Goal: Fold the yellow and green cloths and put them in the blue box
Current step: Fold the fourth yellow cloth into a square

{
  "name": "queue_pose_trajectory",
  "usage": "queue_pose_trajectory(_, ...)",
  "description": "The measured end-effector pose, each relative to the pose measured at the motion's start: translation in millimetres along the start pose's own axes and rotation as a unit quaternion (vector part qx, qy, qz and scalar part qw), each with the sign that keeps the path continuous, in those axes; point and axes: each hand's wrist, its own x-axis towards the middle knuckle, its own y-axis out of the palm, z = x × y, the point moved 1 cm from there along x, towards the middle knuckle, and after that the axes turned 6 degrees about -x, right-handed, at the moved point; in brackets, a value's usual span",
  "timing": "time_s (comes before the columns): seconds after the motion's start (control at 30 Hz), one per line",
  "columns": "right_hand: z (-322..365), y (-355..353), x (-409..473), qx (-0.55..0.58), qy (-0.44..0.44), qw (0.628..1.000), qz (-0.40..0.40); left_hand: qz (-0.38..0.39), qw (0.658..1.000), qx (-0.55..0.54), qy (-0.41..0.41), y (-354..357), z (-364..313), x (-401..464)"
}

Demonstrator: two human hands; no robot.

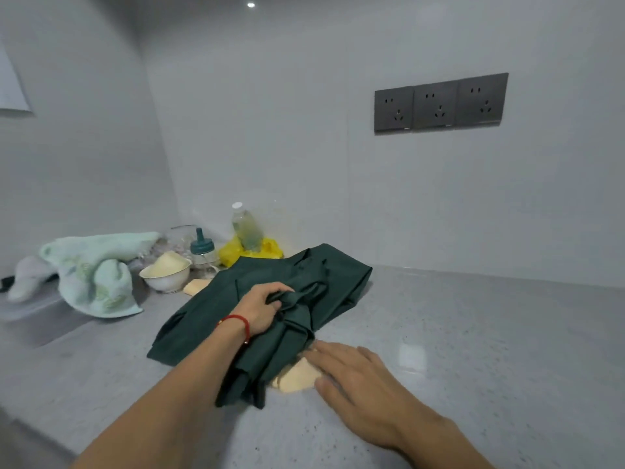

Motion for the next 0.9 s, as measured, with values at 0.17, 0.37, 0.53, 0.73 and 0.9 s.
queue_pose_trajectory(0.17,6,1,-1,-0.064,-0.023,0.997,0.047,-0.039,0.996,0.078,0.021,10,-1,3)
queue_pose_trajectory(0.37,-41,-31,-66,-0.060,0.021,0.997,0.034,0.011,0.982,0.178,0.052,26,-21,-9)
queue_pose_trajectory(0.53,-108,-67,-163,-0.057,0.101,0.993,0.035,0.042,0.973,0.222,0.046,43,-16,-20)
queue_pose_trajectory(0.73,-147,-95,-230,-0.223,0.264,0.937,-0.042,-0.040,0.984,0.172,0.002,82,-72,-39)
queue_pose_trajectory(0.9,-85,-76,-162,-0.119,0.199,0.945,-0.231,-0.148,0.869,0.301,0.365,147,-153,-85)
